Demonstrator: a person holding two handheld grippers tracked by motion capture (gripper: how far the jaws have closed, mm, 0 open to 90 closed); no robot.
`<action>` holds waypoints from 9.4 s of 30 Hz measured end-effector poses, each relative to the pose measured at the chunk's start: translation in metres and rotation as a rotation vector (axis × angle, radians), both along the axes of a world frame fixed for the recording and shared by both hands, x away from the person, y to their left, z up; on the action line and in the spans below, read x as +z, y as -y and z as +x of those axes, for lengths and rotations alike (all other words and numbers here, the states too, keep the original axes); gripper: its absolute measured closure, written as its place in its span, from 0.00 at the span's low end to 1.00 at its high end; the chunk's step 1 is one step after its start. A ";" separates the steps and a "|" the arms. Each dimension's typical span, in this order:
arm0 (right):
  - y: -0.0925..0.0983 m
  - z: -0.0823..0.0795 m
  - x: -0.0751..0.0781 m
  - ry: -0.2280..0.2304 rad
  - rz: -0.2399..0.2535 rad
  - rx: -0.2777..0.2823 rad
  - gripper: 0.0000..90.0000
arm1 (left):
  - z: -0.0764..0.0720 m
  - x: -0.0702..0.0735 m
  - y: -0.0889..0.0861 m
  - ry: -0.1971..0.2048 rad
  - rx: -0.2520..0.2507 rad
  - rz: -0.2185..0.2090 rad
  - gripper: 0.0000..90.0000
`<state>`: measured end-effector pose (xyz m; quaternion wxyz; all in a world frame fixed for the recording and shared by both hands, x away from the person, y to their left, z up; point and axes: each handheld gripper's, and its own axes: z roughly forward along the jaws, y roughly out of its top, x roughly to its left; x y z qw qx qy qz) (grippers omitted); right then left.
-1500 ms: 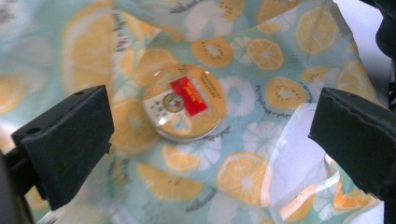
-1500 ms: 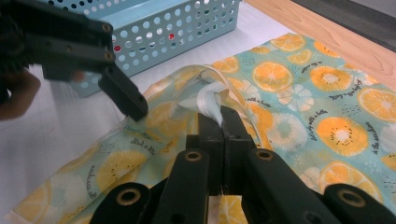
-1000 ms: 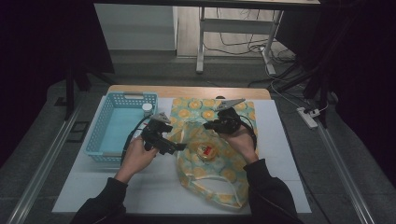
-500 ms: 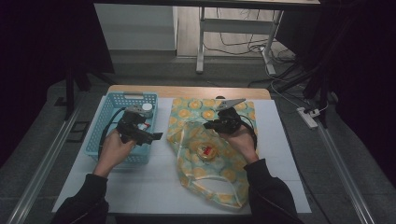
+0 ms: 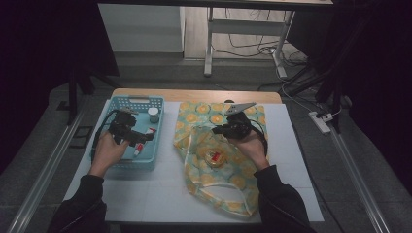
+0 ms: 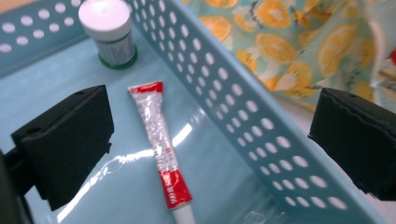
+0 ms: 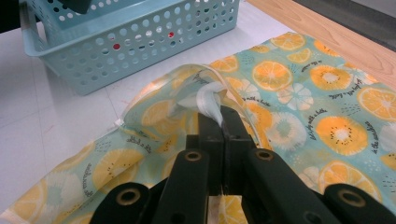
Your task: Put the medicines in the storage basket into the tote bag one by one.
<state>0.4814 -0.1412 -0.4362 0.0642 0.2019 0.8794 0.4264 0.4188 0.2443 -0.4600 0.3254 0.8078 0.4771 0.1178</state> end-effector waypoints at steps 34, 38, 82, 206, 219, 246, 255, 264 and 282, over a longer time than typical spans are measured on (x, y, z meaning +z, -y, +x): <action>0.000 -0.003 0.004 0.006 0.010 0.007 0.99 | 0.037 -0.049 0.001 -0.265 0.034 0.167 0.19; 0.000 -0.003 0.004 0.006 0.011 0.006 0.99 | 0.038 -0.050 0.004 -0.275 0.015 0.181 0.39; -0.001 -0.004 0.007 0.013 0.016 0.019 0.99 | 0.040 -0.029 -0.011 -0.309 0.098 0.089 0.81; -0.002 -0.009 0.016 0.051 0.045 -0.005 0.99 | 0.017 -0.017 0.213 -0.094 -0.343 0.063 0.81; -0.002 -0.009 0.014 0.050 0.042 -0.020 0.99 | 0.028 -0.026 0.217 -0.089 -0.301 0.033 0.81; -0.002 -0.009 0.014 0.043 0.042 -0.021 0.99 | 0.007 0.004 0.187 -0.050 -0.378 -0.107 0.34; -0.004 -0.010 0.015 0.043 0.044 -0.009 0.99 | 0.004 0.015 0.154 -0.039 -0.316 -0.134 0.25; -0.004 -0.011 0.015 0.043 0.041 -0.005 0.99 | 0.005 0.022 0.121 -0.027 -0.253 -0.130 0.15; -0.003 -0.010 0.015 0.039 0.042 -0.006 0.99 | 0.021 0.022 0.047 0.028 -0.104 -0.050 0.00</action>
